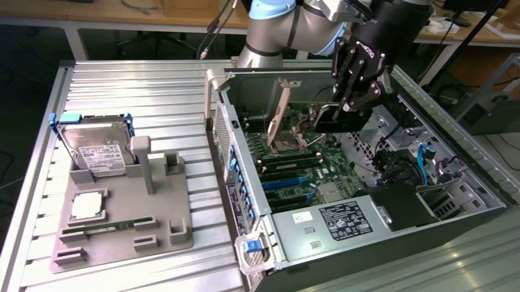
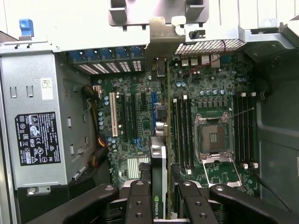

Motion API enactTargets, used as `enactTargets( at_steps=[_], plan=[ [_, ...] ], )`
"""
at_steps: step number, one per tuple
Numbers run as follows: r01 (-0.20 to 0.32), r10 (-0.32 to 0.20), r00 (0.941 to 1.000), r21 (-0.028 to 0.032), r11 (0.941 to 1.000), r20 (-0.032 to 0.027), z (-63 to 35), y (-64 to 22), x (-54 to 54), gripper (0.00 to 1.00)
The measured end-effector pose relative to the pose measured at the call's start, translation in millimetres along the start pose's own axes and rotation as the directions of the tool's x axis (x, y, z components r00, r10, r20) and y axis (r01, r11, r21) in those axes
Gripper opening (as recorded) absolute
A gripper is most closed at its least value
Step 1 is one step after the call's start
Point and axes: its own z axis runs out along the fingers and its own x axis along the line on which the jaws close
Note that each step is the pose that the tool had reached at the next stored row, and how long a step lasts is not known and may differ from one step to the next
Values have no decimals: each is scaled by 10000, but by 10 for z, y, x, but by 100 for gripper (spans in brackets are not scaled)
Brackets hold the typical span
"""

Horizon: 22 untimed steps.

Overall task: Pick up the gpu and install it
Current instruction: 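Insert the gpu into the slot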

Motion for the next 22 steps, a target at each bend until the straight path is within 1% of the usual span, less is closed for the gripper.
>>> enactTargets(
  at_steps=[2,3,22],
  plan=[
    [0,0,10000,1,10000,0,10,0,0,27],
    [0,0,10000,1,10000,0,41,-1,0,27],
    [0,0,10000,1,10000,0,93,-2,1,27]
  ],
)
